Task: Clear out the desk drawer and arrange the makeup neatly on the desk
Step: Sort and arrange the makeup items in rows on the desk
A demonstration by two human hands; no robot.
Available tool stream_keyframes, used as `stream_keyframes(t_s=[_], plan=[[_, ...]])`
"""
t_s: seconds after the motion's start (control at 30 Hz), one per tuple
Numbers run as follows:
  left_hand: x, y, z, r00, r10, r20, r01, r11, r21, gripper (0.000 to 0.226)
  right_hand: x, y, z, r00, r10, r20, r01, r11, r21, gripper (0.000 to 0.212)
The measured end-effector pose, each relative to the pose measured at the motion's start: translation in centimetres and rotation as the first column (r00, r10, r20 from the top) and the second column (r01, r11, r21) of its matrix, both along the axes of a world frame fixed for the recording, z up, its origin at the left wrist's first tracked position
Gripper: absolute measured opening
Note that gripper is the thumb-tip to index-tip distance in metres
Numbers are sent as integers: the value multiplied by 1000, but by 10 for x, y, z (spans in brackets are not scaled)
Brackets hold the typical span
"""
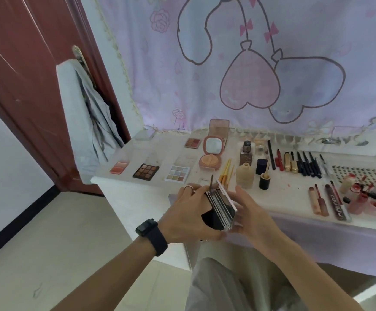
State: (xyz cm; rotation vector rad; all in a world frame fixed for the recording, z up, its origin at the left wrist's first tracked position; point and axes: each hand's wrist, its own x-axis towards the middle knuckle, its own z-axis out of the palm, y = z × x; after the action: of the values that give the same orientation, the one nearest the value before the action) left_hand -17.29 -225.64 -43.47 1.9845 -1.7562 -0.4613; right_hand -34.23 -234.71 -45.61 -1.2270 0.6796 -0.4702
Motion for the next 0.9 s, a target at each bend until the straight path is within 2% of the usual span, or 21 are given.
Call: stream_keyframes(t_s=[0.07,0.1,0.13,0.2,0.3,0.37,0.43,0.53,0.73,0.9], plan=[[20,5,10,994,95,-61,-97,995,-35,102,14,-1,-1,1000,-17,-17,15,990,-140,55],[32,6,17,984,151,-96,-157,986,-55,100,21,-1,-3,997,-38,-60,21,961,-277,56],[48,6,25,970,201,-134,-212,975,-68,96,29,-1,-6,991,-68,-115,9,893,-451,48],[78,1,43,944,242,-223,-264,962,-73,81,44,-3,-16,955,-142,-260,-102,666,-739,36],[120,-10,68,887,331,-323,-372,926,-73,62,74,-5,-29,928,-195,-317,-261,263,-929,41],[144,-20,78,850,380,-366,-433,899,-72,60,93,-6,-36,924,-173,-340,-339,40,-940,43],[166,-35,85,846,437,-305,-475,878,-58,58,113,-10,-43,909,-158,-384,-405,-128,-905,47],[192,-58,91,830,530,-176,-540,842,-11,58,142,-16,-50,898,-133,-419,-439,-306,-844,54],[238,-113,87,824,564,-51,-561,826,63,69,173,-32,-62,887,-133,-442,-442,-517,-733,52],[252,-166,78,849,528,14,-526,844,105,65,176,-38,-68,916,-94,-391,-377,-538,-754,50]])
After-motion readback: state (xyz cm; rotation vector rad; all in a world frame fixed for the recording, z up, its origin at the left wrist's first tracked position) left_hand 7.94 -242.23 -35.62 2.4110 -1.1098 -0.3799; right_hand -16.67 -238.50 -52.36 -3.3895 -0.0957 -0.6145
